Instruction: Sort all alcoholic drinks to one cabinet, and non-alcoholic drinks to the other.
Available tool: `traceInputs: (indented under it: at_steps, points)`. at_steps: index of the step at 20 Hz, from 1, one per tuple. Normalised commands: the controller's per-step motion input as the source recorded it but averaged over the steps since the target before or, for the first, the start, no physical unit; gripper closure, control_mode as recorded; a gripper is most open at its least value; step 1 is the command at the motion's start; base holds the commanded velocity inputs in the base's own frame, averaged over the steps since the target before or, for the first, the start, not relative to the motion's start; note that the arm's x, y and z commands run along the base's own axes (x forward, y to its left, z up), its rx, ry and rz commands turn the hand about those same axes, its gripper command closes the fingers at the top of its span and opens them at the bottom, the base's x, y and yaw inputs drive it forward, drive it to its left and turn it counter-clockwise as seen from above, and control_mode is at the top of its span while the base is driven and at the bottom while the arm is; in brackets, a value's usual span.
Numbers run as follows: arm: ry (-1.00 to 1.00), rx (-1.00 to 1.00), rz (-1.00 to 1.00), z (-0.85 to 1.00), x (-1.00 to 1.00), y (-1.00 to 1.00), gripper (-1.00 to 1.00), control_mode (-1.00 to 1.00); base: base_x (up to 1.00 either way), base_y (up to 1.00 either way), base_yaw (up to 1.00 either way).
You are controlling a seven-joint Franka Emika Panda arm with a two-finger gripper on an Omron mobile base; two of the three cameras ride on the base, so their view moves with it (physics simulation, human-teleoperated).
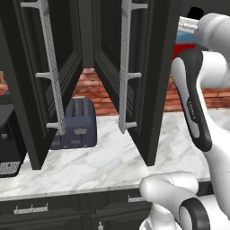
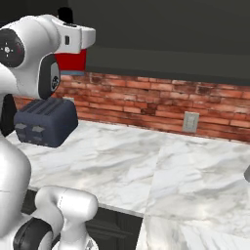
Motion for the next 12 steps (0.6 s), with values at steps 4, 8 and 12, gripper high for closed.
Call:
traceInputs:
  at_steps: [4,8,12]
  points:
    - [-0.03,0.0,0.0,0.13,0.88,0.0,1.0,-1.0,0.0,0.0,0.0]
    - [0.0,0.0,0.0,0.11,0.77,0.0,1.0,-1.0,0.0,0.0,0.0]
    - [0.0,-0.01,0.0,0.16,0.69,0.0,1.0,-1.0,0.0,0.0,0.0]
